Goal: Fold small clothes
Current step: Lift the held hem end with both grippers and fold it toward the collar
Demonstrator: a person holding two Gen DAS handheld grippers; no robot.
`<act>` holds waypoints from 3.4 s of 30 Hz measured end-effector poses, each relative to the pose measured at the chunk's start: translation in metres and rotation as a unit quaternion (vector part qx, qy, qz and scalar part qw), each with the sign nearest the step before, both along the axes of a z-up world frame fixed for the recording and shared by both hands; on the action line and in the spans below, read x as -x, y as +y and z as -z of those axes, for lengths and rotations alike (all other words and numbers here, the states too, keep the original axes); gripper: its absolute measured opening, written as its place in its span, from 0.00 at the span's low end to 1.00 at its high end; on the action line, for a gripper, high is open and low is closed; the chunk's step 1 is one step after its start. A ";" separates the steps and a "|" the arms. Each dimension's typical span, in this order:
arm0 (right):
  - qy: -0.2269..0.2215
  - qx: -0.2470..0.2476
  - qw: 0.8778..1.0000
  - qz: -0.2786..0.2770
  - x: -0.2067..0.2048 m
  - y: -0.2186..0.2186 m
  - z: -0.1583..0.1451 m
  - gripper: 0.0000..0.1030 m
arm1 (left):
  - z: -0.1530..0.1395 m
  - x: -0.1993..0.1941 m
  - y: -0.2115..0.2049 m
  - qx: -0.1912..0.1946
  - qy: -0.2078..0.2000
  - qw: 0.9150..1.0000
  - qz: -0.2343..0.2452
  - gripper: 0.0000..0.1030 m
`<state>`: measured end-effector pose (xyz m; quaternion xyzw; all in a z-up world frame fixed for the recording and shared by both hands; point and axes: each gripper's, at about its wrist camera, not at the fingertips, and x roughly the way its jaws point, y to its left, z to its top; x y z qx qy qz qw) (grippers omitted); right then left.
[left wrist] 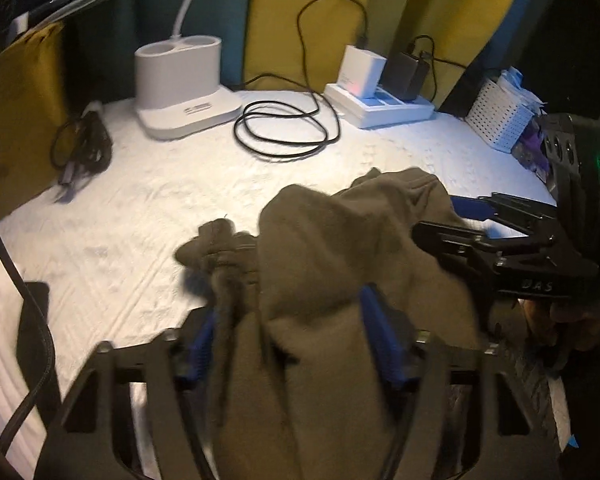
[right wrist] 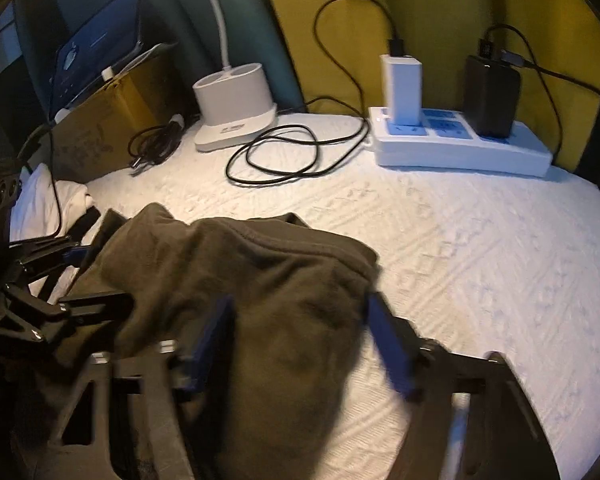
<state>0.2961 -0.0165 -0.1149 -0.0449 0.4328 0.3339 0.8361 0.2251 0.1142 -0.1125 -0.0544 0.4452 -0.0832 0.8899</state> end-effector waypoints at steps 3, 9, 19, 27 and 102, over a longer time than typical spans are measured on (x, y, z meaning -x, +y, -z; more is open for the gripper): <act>-0.001 0.000 1.000 -0.005 0.001 0.004 -0.001 0.40 | 0.000 -0.003 -0.003 0.010 -0.001 1.000 0.004 0.33; -0.009 0.006 1.000 -0.012 0.009 0.009 -0.007 0.19 | -0.003 -0.002 -0.010 0.013 -0.008 1.000 0.008 0.25; -0.054 -0.010 0.998 0.000 0.033 -0.008 -0.051 0.18 | -0.041 0.022 -0.021 0.015 -0.070 0.997 0.017 0.23; -0.105 -0.032 0.994 0.013 0.072 -0.029 -0.096 0.17 | -0.080 0.055 -0.034 0.007 -0.123 0.992 0.024 0.21; -0.292 -0.093 0.950 -0.057 0.276 0.016 -0.222 0.17 | -0.180 0.234 0.018 -0.052 -0.268 0.962 -0.025 0.17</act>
